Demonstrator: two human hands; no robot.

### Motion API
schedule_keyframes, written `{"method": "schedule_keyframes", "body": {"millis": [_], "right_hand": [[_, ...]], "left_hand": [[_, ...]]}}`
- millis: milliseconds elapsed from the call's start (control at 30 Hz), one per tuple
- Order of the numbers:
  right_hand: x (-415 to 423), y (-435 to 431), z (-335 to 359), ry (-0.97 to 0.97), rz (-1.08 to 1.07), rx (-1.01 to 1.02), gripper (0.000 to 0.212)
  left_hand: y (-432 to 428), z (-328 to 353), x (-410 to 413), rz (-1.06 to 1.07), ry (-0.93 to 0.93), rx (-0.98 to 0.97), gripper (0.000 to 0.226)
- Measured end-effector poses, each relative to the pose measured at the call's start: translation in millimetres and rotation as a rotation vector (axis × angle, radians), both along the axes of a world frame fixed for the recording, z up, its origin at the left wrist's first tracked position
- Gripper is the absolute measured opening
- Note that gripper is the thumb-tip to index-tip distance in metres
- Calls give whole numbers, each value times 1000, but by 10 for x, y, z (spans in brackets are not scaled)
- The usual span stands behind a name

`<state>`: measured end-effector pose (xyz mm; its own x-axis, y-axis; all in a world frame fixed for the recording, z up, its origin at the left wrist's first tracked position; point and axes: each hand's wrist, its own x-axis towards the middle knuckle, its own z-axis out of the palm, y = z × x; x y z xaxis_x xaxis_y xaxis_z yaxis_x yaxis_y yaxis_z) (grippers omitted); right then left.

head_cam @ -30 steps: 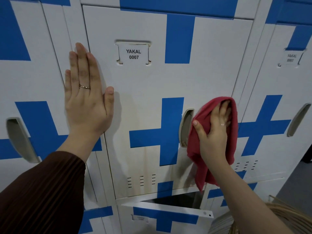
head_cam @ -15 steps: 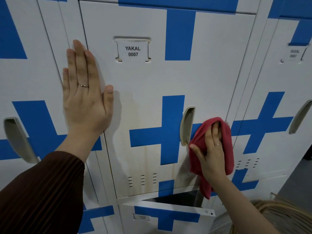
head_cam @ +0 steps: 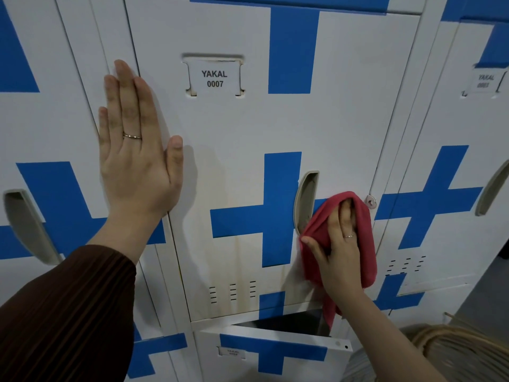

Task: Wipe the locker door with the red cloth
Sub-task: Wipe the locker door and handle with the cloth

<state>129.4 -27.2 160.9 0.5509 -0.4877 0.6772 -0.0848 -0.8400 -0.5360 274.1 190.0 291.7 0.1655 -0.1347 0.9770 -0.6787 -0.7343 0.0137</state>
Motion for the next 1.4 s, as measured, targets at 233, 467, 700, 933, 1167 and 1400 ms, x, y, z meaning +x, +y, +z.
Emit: {"method": "schedule_keyframes", "body": {"millis": [233,467,700,933,1167,1400], "right_hand": [[15,7,18,6,-2,5,77],[68,131,92,-11,2,17,78],[226,274,501,-287,78,157,81],[255,273,773,-377,51,281,81],[207,255,818,-336,56,280,85],[200,245,836,-316,54,246,86]], "left_hand": [[1,0,-8,-9,-5,-2,61],[0,2,-2,-2,5,-1,62],[7,0,-5,-9,-10,1,61],[7,3,-13,-6,-11,2,61],[13,9,-20,-7,2,5,62],[19,9,-13,-16,-4,4,61]]}}
